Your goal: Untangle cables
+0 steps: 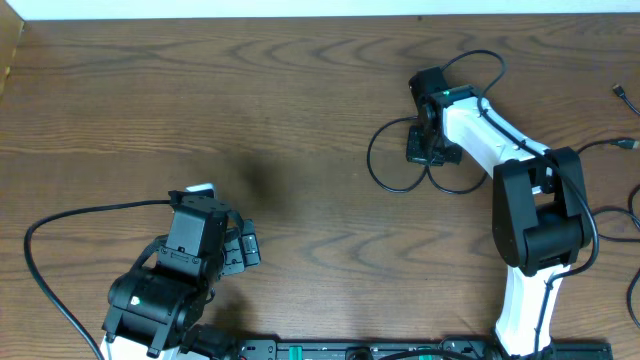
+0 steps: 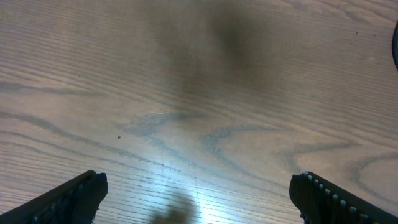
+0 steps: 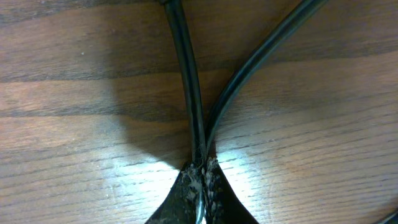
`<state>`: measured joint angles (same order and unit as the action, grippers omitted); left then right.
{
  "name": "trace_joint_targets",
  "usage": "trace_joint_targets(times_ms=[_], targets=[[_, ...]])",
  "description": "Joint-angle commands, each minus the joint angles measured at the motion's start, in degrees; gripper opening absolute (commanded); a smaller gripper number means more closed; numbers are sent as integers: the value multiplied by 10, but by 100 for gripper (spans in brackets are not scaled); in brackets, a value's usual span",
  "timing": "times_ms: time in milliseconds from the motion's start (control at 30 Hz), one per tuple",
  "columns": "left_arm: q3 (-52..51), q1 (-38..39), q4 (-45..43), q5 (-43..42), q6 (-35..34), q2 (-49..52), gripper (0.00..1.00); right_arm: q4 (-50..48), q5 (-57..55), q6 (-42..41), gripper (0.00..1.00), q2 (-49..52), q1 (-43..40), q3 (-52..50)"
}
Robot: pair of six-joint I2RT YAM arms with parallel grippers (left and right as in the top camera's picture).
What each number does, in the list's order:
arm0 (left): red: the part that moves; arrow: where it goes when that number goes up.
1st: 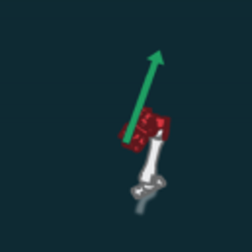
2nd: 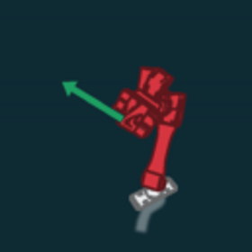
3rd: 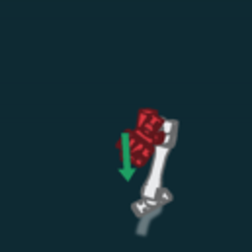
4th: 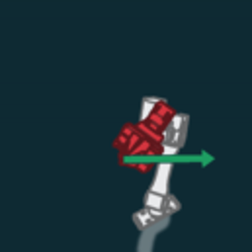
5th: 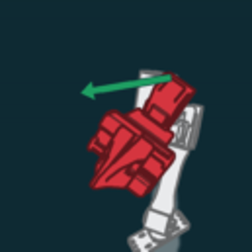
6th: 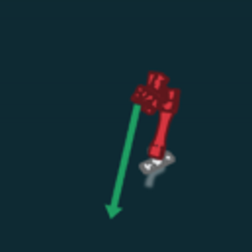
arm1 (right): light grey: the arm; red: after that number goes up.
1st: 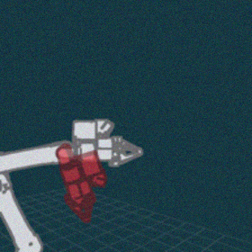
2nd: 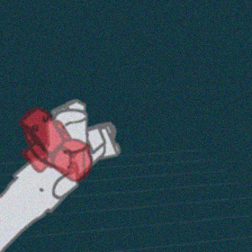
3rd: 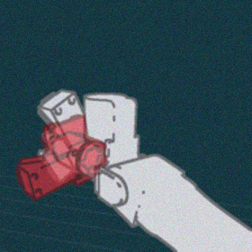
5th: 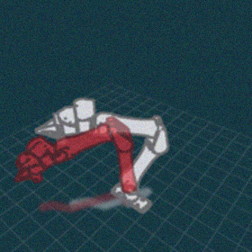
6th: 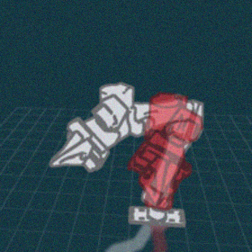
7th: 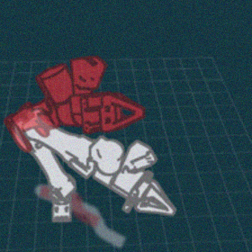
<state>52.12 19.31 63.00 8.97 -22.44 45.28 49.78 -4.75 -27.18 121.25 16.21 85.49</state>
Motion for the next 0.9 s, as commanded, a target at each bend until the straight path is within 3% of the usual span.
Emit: trace_joint_targets(times_ms=[0,367,600,867], targets=[[10,0,2,5,3,0,98,-1,-37,7,1,12,3,7],[10,0,2,5,3,0,98,-7,-121,82,1,12,-68,7],[10,0,2,5,3,0,98,-7,-121,139,1,12,-198,7],[10,0,2,5,3,0,98,-10,-86,145,1,12,-357,7]])
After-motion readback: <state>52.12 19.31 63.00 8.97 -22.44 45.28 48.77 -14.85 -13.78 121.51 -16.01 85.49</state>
